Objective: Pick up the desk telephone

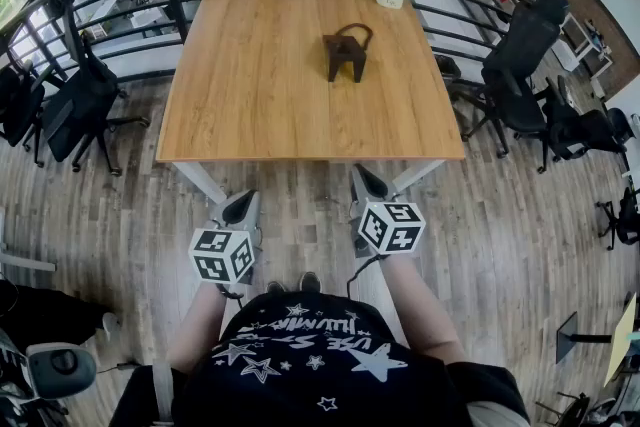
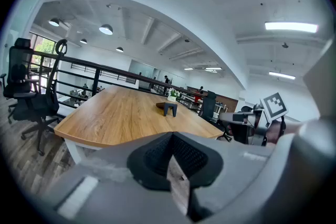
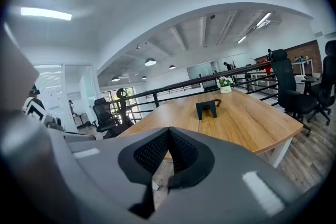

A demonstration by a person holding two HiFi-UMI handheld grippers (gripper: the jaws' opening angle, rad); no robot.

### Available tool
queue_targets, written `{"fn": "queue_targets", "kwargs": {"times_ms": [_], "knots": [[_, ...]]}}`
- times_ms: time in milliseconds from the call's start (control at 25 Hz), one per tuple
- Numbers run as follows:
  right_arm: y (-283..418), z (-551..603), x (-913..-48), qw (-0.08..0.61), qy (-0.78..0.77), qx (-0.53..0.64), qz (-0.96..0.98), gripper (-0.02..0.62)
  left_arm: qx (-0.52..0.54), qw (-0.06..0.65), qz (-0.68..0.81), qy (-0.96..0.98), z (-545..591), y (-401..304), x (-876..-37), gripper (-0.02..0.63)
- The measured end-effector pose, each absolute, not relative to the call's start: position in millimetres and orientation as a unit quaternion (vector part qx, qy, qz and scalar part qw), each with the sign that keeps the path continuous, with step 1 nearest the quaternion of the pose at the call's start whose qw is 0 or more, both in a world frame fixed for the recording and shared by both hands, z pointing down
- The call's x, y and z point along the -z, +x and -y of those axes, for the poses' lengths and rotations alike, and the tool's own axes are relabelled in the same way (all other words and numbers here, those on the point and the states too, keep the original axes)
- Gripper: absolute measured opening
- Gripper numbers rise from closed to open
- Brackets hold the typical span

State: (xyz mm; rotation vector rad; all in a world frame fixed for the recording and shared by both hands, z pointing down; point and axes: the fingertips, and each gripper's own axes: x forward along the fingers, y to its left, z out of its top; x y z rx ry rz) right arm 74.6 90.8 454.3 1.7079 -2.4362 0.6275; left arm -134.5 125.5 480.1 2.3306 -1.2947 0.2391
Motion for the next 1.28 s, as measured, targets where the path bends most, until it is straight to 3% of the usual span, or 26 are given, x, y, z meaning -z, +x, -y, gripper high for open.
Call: {"fn": "queue_targets", "kwargs": {"times_ms": [640, 1280], "knots": [[64.6, -113.1, -471.1, 0.073, 0.56, -0.212, 0.798, -0.001, -0.101, 0.25, 0.457, 0.847, -145.7, -139.5, -502.9, 0.001], [43.7, -119.8, -497.1, 0.077, 0.597, -0.209, 0.771, 0.002, -0.119, 0.27, 0.461, 0.837, -165.0, -187.0, -532.9, 0.002]]}}
